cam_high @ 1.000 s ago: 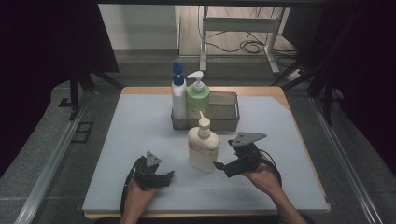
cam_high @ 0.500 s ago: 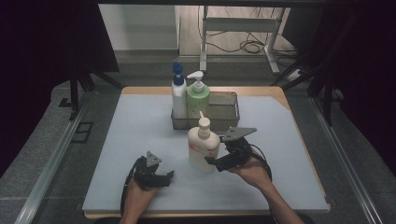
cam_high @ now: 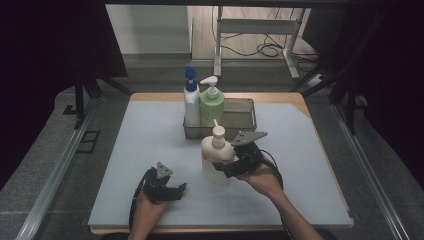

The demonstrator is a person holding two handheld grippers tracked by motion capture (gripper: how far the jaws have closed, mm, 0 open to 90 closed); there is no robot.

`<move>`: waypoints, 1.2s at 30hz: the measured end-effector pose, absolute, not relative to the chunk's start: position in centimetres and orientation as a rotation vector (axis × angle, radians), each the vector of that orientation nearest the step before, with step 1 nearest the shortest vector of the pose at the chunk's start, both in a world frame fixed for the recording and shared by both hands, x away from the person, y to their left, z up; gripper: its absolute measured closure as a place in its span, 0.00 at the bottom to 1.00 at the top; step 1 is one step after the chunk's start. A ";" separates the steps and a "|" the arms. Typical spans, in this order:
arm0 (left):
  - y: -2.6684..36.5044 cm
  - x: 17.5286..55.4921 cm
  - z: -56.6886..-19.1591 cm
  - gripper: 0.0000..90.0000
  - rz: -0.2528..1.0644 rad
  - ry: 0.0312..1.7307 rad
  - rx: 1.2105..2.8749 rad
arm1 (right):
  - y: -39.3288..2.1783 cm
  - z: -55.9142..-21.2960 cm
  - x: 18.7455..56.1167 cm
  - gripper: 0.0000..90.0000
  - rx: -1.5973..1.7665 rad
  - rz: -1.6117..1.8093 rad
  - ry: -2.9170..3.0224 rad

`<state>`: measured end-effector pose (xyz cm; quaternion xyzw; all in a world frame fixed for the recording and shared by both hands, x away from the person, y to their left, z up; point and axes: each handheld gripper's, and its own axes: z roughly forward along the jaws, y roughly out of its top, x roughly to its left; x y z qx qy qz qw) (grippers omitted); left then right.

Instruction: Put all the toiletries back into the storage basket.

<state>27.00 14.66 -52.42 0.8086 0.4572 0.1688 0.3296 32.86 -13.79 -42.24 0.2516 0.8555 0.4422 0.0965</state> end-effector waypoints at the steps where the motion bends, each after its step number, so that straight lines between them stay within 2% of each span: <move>1: 14.7 27.0 -52.4 0.13 0.442 1.196 2.115 | -13.6 -42.3 33.0 0.22 0.737 1.303 2.540; 11: 14.7 27.0 -52.4 0.13 0.442 1.196 2.115 | -12.9 -42.1 33.2 0.40 0.693 1.315 2.559; 36: 14.7 27.0 -52.4 0.13 0.442 1.196 2.114 | -13.2 -40.1 33.0 0.43 0.684 1.241 2.551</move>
